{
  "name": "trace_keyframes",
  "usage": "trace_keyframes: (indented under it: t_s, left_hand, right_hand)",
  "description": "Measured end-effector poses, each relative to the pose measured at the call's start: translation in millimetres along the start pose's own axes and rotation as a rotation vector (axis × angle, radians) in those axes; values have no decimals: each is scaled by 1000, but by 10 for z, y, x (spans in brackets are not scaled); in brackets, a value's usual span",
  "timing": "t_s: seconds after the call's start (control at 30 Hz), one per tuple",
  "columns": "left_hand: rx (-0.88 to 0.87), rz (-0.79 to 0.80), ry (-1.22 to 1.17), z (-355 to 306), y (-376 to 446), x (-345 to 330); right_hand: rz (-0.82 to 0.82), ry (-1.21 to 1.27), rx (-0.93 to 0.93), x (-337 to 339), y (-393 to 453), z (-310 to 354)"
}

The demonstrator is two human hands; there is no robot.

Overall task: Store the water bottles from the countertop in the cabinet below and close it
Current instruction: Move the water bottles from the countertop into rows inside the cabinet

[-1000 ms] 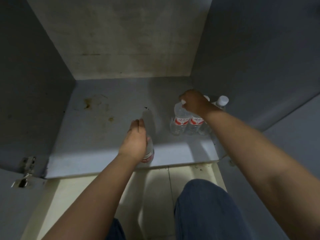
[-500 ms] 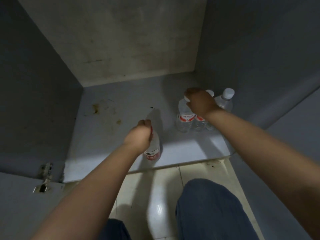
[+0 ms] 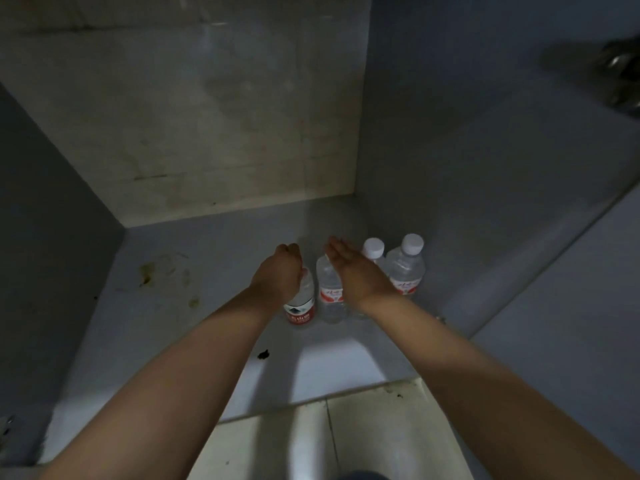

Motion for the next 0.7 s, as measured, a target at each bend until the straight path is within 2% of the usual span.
trace_keyframes:
  t_s: [0.43, 0.7]
  left_hand:
    - [-18, -17, -127, -12, 101, -23]
    - [69, -28, -191, 31, 57, -9]
  right_hand:
    - [7, 82, -29, -48, 2, -24]
    - [14, 110, -51, -57, -6, 33]
Point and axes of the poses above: each hand's wrist, its own y-axis towards the middle knuckle, its own x-axis out of the back of the hand, z = x × y, the point moved 7 cm from there along y, towards the middle knuckle, and after that the axes turned 11 degrees about -y, right-handed, at the moved point
